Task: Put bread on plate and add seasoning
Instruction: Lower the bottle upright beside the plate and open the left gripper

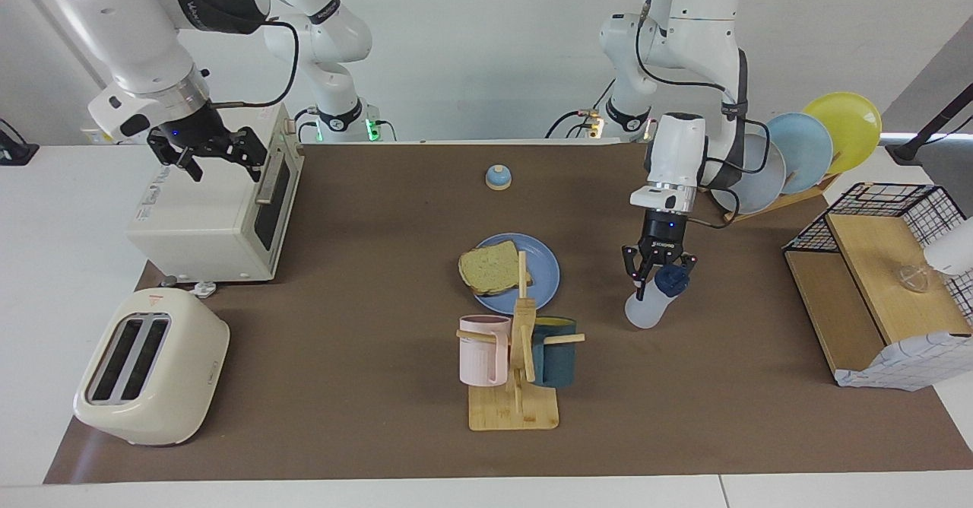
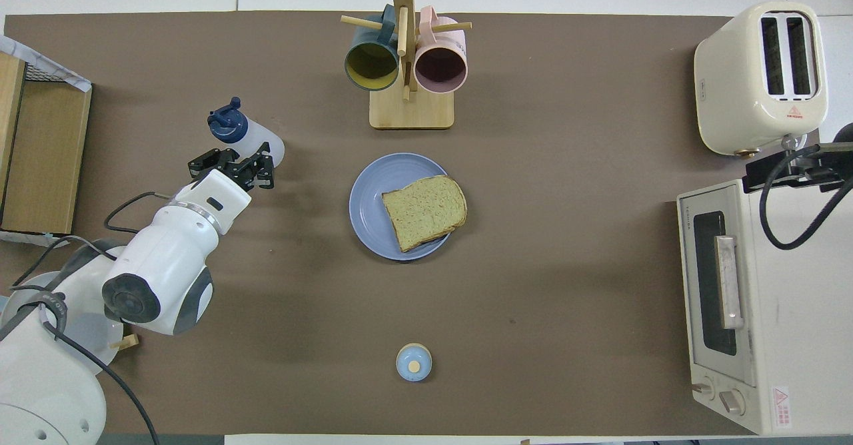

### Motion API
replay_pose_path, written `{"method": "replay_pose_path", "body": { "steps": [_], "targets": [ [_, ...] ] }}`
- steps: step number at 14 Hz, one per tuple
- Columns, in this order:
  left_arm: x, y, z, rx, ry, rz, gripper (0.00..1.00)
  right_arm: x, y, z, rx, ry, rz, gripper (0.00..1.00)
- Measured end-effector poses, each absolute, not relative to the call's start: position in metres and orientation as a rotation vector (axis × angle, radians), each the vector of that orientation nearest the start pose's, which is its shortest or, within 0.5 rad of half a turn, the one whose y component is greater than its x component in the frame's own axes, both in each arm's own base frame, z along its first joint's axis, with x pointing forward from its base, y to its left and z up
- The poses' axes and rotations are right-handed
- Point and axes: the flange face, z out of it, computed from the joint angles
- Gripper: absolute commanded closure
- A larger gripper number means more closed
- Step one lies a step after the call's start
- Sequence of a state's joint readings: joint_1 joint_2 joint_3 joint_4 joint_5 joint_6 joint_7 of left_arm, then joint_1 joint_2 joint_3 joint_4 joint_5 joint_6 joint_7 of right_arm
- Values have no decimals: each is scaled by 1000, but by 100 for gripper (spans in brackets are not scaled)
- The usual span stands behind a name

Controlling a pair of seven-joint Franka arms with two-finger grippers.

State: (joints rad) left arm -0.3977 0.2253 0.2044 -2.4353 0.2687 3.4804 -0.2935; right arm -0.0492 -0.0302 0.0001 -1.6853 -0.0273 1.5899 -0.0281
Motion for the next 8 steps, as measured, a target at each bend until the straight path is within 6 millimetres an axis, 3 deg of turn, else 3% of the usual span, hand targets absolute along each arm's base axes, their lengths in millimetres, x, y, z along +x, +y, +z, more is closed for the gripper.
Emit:
{"method": "replay_pose_path", "body": {
  "steps": [6, 7, 8],
  "targets": [
    [522, -136, 303, -2995, 338, -1260, 100, 543, -30, 589, -3164, 31, 105, 0],
    [523, -135, 303, -2994, 337, -1259, 90, 543, -30, 589, -3164, 31, 105, 0],
    [523, -132, 303, -2992, 333, -1259, 75, 543, -30, 589, -3164, 31, 105, 0]
  ]
}}
